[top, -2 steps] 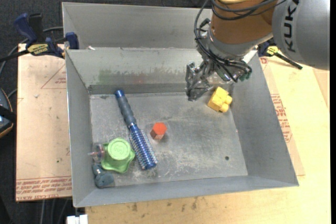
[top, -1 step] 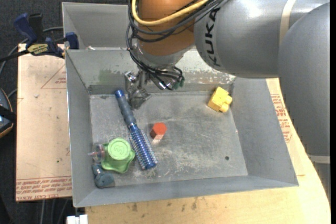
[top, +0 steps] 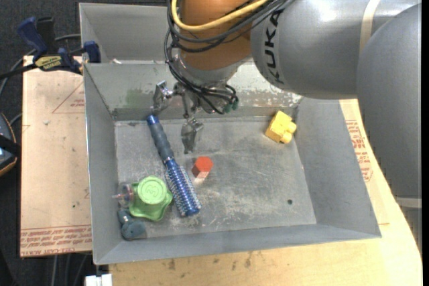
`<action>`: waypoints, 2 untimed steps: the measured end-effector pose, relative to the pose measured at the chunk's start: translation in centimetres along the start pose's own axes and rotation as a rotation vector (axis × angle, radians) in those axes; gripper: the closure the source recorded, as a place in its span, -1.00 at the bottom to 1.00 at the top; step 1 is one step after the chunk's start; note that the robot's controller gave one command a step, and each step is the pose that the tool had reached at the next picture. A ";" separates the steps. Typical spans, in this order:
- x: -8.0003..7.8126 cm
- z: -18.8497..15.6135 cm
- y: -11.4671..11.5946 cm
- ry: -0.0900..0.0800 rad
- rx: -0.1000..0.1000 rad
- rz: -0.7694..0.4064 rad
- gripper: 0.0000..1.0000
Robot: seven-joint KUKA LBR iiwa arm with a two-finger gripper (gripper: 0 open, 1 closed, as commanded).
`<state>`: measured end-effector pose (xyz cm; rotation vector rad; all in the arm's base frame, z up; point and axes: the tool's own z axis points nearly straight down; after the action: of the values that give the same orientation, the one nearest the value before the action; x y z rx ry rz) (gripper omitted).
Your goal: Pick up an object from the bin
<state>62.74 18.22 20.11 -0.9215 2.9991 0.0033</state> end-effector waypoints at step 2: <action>7.8 10.2 -0.5 0.003 -0.001 -0.497 -1.00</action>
Offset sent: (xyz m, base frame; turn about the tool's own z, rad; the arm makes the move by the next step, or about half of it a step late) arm -0.0777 -0.0275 -0.0692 -0.1945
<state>56.63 13.49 9.89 -1.6320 2.6824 0.0019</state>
